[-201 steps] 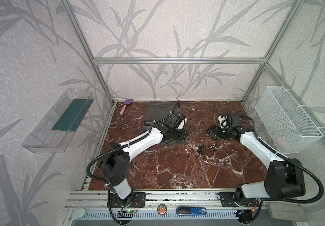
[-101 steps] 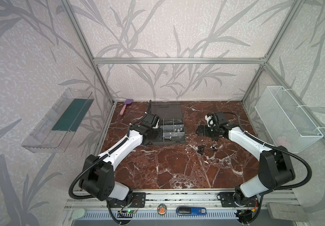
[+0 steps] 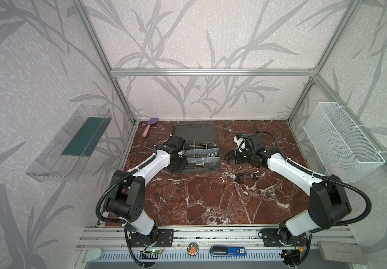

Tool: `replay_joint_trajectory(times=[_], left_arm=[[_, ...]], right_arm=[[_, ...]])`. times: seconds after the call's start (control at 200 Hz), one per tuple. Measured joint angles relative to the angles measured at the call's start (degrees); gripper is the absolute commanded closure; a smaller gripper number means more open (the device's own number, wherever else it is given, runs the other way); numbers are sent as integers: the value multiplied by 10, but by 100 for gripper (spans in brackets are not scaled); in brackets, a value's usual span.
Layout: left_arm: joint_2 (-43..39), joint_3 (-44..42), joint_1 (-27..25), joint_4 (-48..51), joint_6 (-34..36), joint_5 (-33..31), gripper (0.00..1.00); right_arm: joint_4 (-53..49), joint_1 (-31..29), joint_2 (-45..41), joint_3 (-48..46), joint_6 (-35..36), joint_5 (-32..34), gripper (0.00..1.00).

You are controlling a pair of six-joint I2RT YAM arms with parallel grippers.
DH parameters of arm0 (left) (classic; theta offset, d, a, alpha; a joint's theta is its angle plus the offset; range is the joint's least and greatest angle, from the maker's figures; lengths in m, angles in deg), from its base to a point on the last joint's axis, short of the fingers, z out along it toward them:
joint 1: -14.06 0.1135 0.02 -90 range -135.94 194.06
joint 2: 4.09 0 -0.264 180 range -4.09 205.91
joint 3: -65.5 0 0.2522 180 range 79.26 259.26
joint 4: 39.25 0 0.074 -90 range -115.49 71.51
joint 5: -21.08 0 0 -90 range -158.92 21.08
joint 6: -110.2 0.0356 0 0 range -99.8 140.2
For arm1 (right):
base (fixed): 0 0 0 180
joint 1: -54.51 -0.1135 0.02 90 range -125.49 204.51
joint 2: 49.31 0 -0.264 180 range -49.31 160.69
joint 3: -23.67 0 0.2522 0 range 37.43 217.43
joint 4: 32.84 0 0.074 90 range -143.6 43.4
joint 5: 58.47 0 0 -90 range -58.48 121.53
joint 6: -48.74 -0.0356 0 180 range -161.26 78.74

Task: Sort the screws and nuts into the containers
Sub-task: 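Carry the black hex bolt toward the organizer with the left gripper, then lower the black bolt into an organizer compartment and open the left gripper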

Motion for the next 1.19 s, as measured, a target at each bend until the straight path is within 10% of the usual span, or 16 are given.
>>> replay_joint_trajectory(times=[0.565, 1.195], left_arm=[[10, 4, 36, 2, 2, -12, 79], [6, 5, 44, -13, 0, 32, 44]], right_arm=[[49, -51, -4, -3, 33, -21, 1], [39, -51, -4, -10, 37, -2, 1]])
